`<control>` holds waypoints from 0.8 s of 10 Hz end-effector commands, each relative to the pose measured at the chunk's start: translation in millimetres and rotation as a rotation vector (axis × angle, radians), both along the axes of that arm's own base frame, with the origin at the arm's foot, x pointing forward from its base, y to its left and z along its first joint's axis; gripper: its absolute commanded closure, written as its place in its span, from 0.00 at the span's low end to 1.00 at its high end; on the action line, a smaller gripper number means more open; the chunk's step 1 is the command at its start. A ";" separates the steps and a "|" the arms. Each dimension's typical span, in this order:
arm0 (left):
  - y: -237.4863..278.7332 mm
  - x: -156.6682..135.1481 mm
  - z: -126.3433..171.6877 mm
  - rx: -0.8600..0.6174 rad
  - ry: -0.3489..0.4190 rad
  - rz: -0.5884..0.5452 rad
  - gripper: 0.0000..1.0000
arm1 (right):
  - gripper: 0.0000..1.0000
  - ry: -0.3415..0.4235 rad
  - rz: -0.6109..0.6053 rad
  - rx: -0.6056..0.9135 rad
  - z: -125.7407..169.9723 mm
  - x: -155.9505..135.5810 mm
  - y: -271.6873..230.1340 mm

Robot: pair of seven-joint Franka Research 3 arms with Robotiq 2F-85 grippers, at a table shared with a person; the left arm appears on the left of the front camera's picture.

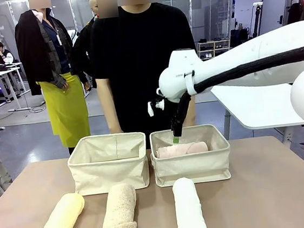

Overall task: Divide the towels into two baskets.
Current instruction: Pick up one hotel-folded towel from the bottom of the table and place it in the Fabric basket indicated by the person.

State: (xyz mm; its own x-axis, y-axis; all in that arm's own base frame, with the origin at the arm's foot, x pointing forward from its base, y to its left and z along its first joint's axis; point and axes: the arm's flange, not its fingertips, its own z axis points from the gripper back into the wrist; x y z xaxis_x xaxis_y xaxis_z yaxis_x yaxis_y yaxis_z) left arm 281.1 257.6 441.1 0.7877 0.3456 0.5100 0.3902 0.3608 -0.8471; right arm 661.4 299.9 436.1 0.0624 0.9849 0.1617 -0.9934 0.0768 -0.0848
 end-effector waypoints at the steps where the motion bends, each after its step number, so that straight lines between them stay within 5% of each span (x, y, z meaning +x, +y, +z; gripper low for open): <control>1: 1.5 -3.2 1.3 -0.009 -0.013 -0.003 0.00 | 0.00 0.025 -0.142 0.153 33.5 -37.0 -28.0; 3: 1.5 -3.2 1.3 -0.009 -0.013 -0.003 0.00 | 0.00 0.076 -0.286 0.290 58.7 -87.3 -56.2; 6: 1.5 -3.2 1.3 -0.009 -0.013 -0.003 0.00 | 0.00 0.377 -0.446 0.604 63.2 -147.1 -156.0; 8: 1.5 -3.2 1.3 -0.009 -0.013 -0.003 0.00 | 0.00 0.495 -0.514 0.836 66.1 -182.1 -223.3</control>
State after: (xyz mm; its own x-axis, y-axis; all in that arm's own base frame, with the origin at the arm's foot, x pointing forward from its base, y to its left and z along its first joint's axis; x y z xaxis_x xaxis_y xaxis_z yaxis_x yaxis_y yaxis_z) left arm 281.1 257.8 441.1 0.7878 0.3457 0.5098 0.3896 0.3613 -0.8471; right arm 504.0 110.3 507.5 0.6375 0.5172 0.5710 -0.7677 0.3648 0.5268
